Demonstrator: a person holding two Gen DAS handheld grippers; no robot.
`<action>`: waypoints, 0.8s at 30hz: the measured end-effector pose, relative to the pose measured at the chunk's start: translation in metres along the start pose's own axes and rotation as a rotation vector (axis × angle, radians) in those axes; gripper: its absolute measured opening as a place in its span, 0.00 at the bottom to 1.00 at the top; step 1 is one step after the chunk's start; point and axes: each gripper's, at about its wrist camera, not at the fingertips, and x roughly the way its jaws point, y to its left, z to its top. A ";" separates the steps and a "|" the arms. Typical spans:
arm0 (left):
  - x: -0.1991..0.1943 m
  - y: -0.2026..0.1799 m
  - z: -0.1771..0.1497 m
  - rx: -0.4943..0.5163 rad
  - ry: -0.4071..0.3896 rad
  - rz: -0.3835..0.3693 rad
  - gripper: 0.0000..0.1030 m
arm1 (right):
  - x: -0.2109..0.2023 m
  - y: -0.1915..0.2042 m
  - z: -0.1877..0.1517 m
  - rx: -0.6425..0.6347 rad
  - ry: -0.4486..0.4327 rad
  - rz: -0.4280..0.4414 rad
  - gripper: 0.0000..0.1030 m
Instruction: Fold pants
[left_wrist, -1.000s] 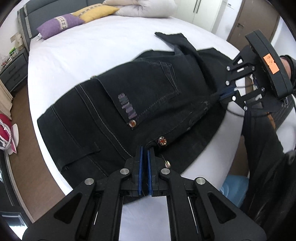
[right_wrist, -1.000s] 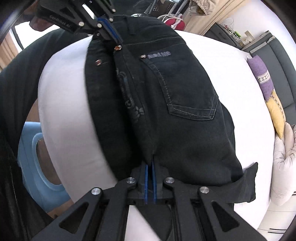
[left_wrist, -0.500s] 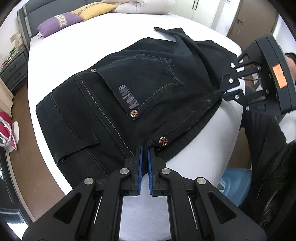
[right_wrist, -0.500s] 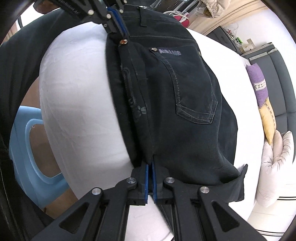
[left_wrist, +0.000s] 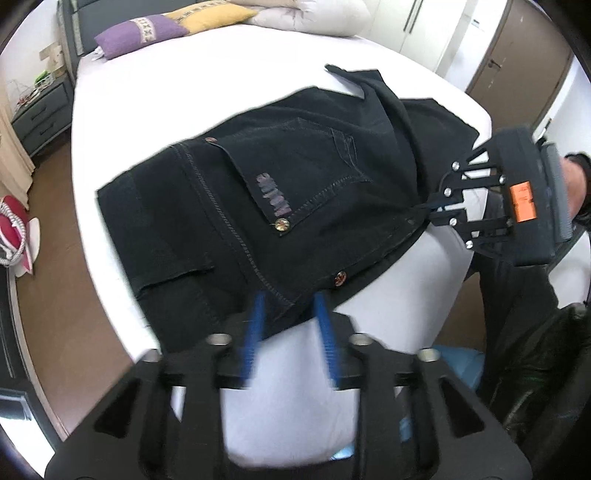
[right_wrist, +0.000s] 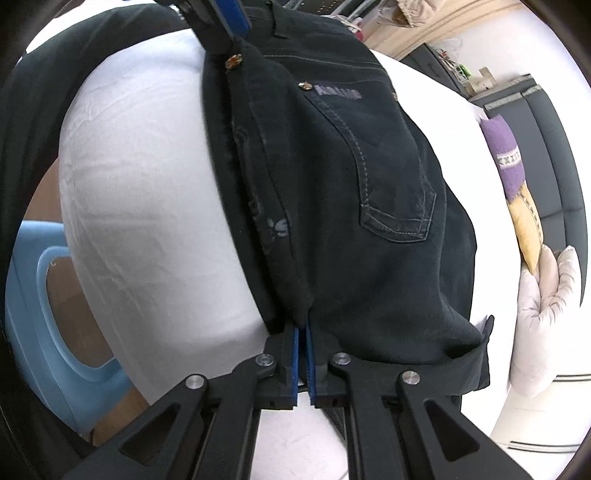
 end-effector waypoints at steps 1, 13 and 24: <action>-0.006 0.001 0.001 -0.010 -0.015 0.013 0.66 | 0.000 0.000 0.000 0.005 0.001 -0.002 0.07; 0.034 -0.024 0.073 -0.206 -0.145 -0.116 0.58 | 0.004 -0.006 0.001 0.123 -0.008 -0.018 0.08; 0.095 -0.026 0.080 -0.237 -0.022 -0.080 0.45 | -0.036 -0.069 -0.063 0.630 -0.206 0.197 0.70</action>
